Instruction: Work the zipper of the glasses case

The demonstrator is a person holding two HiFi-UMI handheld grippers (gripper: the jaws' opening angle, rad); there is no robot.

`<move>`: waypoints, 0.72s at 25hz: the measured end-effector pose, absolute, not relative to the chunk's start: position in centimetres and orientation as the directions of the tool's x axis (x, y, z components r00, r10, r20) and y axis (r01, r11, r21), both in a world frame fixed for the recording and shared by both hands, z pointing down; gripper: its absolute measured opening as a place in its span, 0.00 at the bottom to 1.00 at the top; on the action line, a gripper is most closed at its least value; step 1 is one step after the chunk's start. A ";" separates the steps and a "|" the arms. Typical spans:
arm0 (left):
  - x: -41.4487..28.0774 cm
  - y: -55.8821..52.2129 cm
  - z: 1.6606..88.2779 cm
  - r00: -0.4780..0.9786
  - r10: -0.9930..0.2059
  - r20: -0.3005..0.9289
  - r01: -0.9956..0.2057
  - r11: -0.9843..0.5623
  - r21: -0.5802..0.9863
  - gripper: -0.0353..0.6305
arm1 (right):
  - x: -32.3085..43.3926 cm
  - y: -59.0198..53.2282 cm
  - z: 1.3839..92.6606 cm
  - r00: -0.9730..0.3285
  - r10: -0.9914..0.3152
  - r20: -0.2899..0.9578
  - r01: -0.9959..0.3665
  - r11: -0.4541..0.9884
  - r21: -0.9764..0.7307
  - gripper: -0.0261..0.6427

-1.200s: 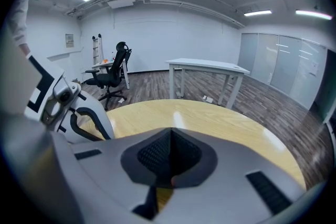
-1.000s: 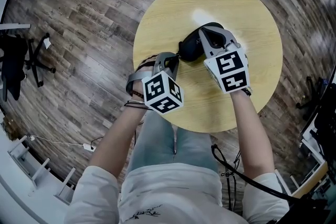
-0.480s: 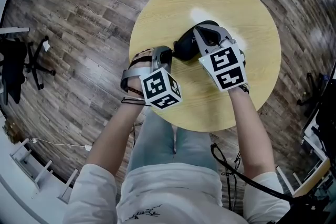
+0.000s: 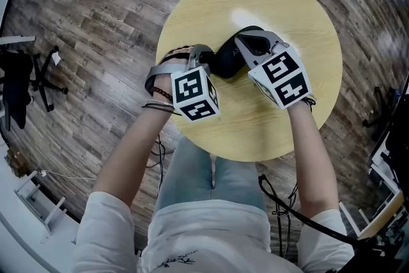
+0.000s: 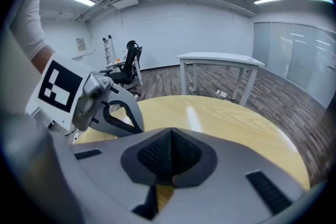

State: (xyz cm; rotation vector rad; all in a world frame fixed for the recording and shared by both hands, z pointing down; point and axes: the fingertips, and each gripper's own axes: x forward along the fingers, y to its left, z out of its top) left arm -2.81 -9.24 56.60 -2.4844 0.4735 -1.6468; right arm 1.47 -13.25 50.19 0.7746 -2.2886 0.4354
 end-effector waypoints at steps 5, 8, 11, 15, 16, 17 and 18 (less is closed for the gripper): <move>0.1 -3.0 55.6 0.422 -0.255 0.870 -0.216 -0.960 -0.177 0.06 | 2.2 -10.8 49.6 -0.625 -0.408 0.665 -0.613 0.784 -0.096 0.03; 2.0 -0.7 56.0 0.448 -0.249 0.859 -0.314 -0.943 -0.110 0.06 | 4.5 -9.2 49.0 -0.556 -0.518 0.650 -0.714 0.698 -0.055 0.03; 3.4 0.6 56.4 0.468 -0.254 0.846 -0.356 -0.931 -0.082 0.06 | 5.6 -7.4 49.6 -0.482 -0.559 0.675 -0.760 0.650 -0.006 0.03; 3.2 -0.5 56.7 0.453 -0.281 0.846 -0.344 -0.930 -0.125 0.07 | 5.7 -7.1 50.3 -0.467 -0.526 0.711 -0.772 0.635 -0.038 0.03; 2.8 -1.5 56.8 0.443 -0.292 0.847 -0.336 -0.931 -0.145 0.06 | 5.6 -7.1 50.3 -0.467 -0.515 0.719 -0.766 0.642 -0.038 0.03; 2.4 -2.6 56.7 0.435 -0.303 0.848 -0.326 -0.931 -0.165 0.07 | 5.4 -7.1 50.4 -0.465 -0.511 0.723 -0.759 0.651 -0.028 0.03; 2.1 -3.8 56.7 0.428 -0.311 0.849 -0.312 -0.932 -0.184 0.07 | 5.3 -7.0 50.4 -0.462 -0.511 0.725 -0.751 0.660 -0.013 0.03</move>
